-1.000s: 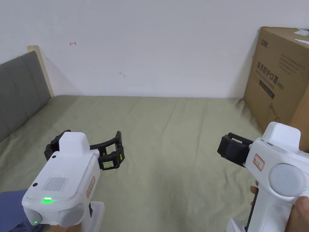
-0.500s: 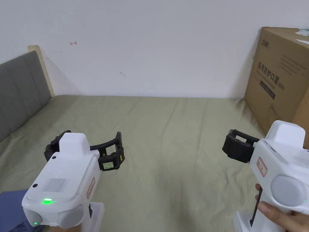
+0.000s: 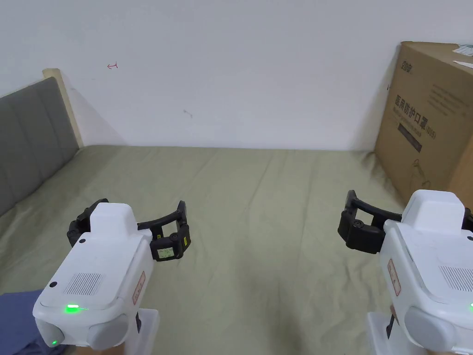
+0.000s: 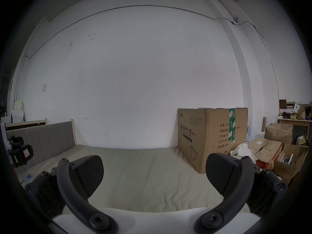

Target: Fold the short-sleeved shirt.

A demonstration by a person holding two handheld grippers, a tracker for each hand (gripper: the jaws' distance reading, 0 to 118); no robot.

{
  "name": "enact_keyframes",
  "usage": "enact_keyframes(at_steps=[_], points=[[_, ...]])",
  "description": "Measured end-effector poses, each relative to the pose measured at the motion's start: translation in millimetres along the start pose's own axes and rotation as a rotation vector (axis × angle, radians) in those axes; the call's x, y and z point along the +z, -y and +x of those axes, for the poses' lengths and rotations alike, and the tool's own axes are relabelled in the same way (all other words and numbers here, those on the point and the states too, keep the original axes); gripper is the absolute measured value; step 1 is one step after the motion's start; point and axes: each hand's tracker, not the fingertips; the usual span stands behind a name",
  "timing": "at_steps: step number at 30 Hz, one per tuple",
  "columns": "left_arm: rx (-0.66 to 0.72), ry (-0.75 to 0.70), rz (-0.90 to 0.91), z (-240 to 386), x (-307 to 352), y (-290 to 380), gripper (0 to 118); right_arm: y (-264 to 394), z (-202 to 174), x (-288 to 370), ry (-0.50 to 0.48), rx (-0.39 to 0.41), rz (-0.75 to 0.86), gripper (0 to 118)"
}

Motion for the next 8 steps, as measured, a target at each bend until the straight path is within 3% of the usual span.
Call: enact_keyframes(at_steps=[8], points=[[0.001, 0.001, -0.003, 0.1, -1.1, 0.7, 118, 2.3, 1.1, -0.5, -0.008, 0.012, -0.009, 118]])
